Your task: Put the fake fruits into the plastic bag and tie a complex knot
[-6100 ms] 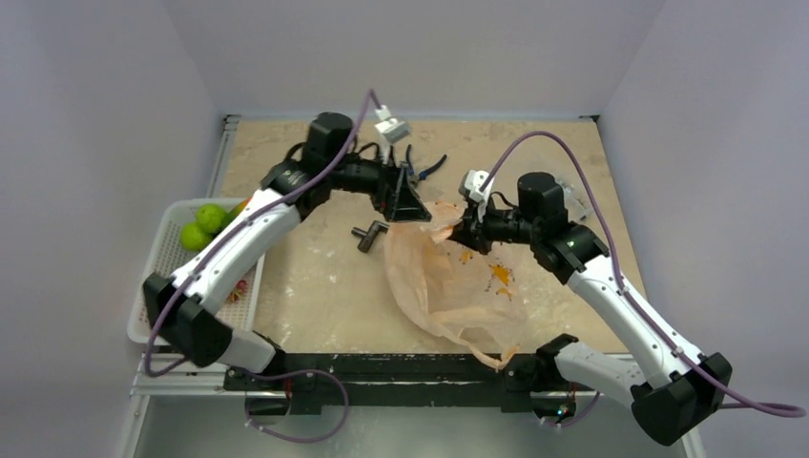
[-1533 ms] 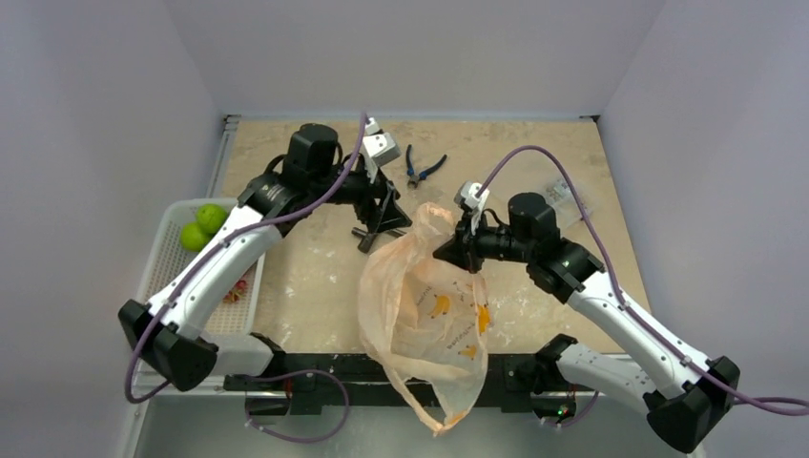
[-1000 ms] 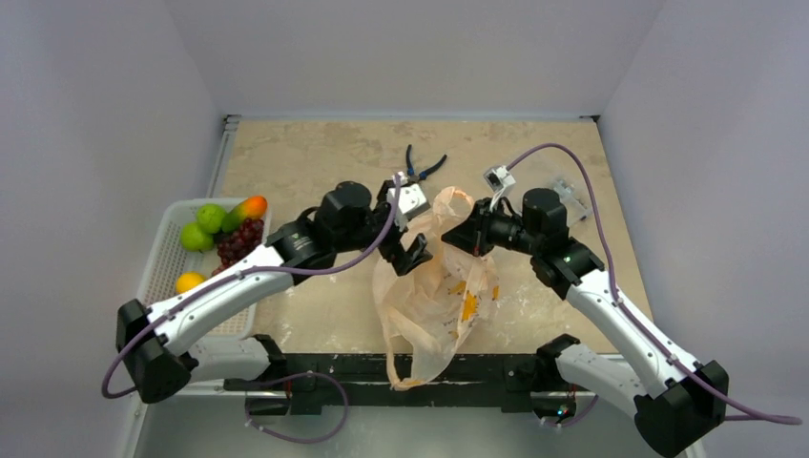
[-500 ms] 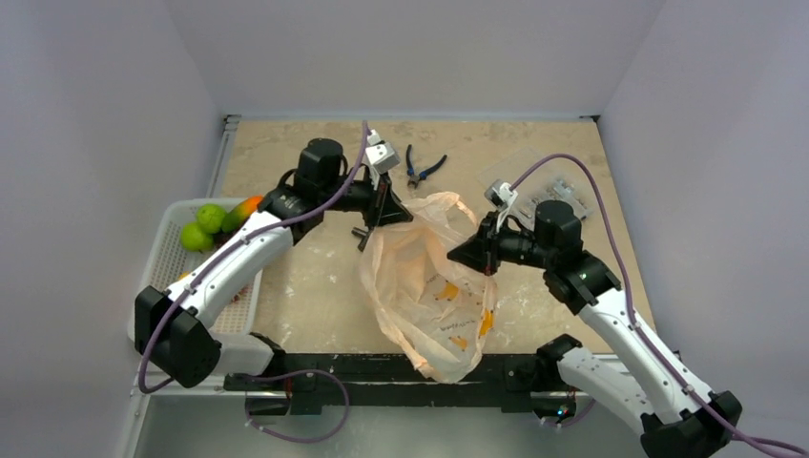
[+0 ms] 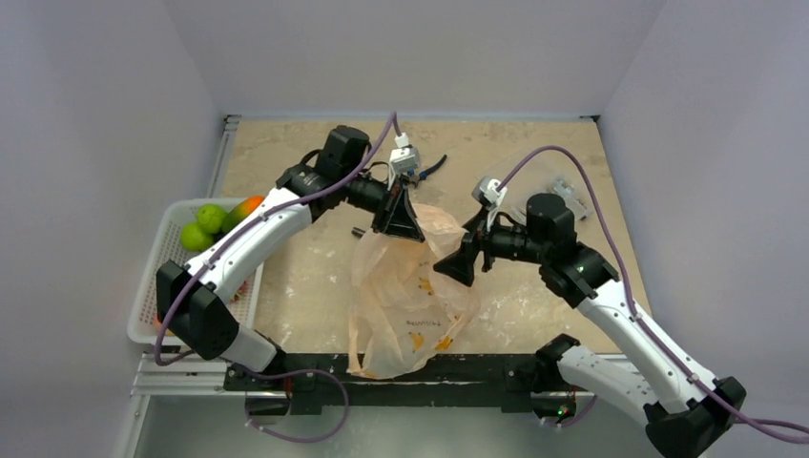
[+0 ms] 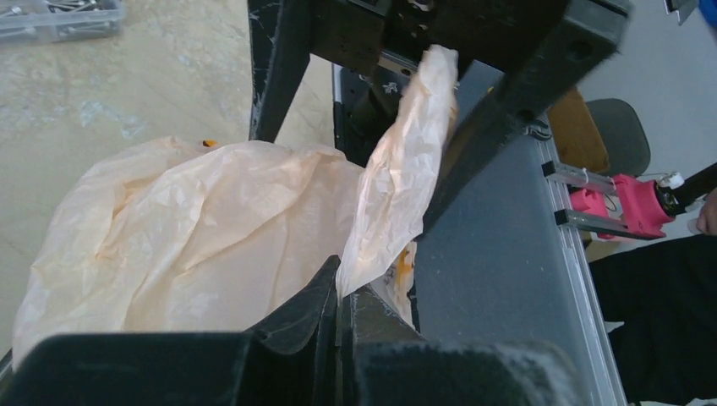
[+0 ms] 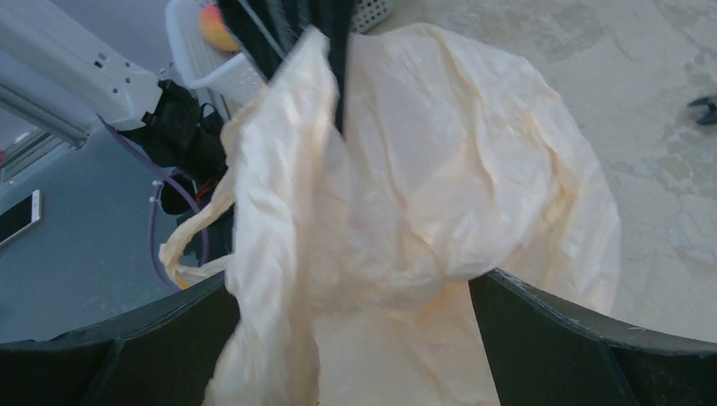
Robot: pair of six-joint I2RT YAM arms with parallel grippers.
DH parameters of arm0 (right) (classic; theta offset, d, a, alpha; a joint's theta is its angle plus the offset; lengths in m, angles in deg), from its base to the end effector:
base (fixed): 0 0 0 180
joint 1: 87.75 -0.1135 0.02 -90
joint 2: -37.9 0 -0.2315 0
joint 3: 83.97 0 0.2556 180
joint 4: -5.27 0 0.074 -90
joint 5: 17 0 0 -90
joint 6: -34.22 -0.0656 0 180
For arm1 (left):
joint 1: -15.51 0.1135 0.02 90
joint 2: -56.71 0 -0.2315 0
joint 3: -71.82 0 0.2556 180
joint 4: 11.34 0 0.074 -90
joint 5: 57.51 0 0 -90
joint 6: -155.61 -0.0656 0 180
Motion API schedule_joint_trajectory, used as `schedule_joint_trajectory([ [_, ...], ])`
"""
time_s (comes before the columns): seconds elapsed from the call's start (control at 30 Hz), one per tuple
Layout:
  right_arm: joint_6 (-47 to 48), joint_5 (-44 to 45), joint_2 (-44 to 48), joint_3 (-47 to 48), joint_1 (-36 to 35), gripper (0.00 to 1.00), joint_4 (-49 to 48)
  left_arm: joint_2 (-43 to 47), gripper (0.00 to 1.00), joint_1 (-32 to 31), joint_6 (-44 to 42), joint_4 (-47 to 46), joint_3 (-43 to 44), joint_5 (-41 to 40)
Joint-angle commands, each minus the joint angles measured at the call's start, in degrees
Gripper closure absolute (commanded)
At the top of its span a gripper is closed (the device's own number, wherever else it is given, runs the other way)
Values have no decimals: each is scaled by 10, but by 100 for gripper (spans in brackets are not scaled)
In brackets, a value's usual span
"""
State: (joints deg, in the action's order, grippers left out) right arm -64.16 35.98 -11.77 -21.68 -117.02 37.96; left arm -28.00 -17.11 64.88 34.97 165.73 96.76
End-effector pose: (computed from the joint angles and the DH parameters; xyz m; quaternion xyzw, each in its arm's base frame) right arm 0.1886 0.1510 0.3025 -0.3198 0.7312 0.4216 0.4304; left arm 0.2484 -0.2291 0.3230 0.4445 0.6583 -0.5615 0.2318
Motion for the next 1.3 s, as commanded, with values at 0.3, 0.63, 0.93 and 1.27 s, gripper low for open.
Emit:
schedule_joint_trajectory([
  [0.3,-25,103,-16,-22,-85,100,-20,-65,69,8,-50,50,82,-92],
  [0.63,-239,-9,-51,-55,-47,100,-162,302,64,-26,-272,-52,-185,-262],
  [0.93,-236,-88,-62,-39,-46,100,-175,227,82,-204,-466,-156,-321,-458],
  [1.27,-235,-231,-35,31,21,100,-133,160,87,-174,-651,-112,-417,-474],
])
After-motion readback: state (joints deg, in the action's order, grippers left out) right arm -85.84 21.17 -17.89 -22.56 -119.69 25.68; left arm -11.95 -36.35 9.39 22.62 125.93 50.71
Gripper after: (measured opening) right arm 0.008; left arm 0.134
